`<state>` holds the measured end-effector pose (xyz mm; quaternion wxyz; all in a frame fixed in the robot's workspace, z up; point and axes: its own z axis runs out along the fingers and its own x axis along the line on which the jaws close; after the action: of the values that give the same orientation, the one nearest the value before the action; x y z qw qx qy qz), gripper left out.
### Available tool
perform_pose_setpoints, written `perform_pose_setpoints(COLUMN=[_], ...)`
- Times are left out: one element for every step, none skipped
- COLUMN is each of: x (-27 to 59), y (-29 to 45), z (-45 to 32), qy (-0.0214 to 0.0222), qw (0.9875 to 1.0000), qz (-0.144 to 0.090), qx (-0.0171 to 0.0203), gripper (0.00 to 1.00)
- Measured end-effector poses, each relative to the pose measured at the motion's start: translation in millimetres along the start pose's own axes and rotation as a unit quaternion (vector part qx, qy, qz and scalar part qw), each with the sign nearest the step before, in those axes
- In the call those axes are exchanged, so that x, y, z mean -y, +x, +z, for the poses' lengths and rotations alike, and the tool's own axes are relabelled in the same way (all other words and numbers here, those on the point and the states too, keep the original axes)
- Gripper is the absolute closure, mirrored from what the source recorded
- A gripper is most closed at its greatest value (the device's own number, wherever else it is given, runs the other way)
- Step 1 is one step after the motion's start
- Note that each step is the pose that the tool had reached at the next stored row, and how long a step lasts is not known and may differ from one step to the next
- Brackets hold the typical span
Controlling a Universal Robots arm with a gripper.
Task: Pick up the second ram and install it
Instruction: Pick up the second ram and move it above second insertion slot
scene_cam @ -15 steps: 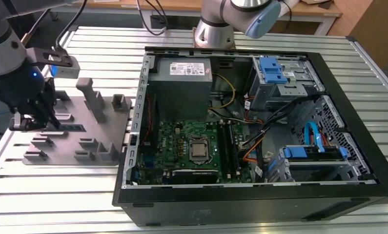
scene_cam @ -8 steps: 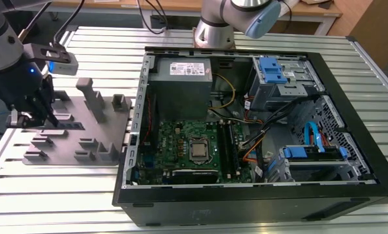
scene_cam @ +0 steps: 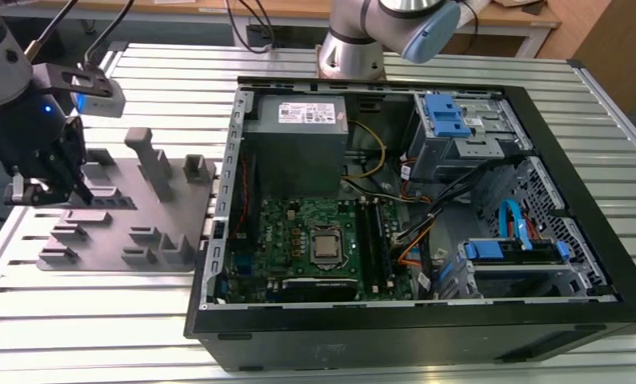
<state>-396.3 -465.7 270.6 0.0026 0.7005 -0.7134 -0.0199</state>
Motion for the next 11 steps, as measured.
perform_pose_setpoints(x=[-0.1, -0.1, -0.1, -0.2, -0.2, -0.3, -0.3, -0.3, -0.4, -0.4, -0.4], y=[0.0, -0.1, -0.1, -0.1, -0.2, -0.2, -0.2, -0.2, -0.3, -0.3, -0.3], z=[-1.3, -2.7, -4.0, -5.3, -6.3, -7.4, -8.5, -9.6, -10.9, -12.1, -13.3], qy=[0.0, 0.0, 0.0, 0.0, 0.0, 0.0, 0.0, 0.0, 0.0, 0.0, 0.0], qw=[1.0, 1.0, 1.0, 1.0, 1.0, 1.0, 1.0, 1.0, 1.0, 1.0, 1.0], qz=[0.0, 0.0, 0.0, 0.0, 0.0, 0.0, 0.0, 0.0, 0.0, 0.0, 0.0], qx=[0.0, 0.0, 0.0, 0.0, 0.0, 0.0, 0.0, 0.0, 0.0, 0.0, 0.0], gripper=[0.86, 0.86, 0.86, 0.86, 0.86, 0.86, 0.86, 0.86, 0.86, 0.86, 0.86])
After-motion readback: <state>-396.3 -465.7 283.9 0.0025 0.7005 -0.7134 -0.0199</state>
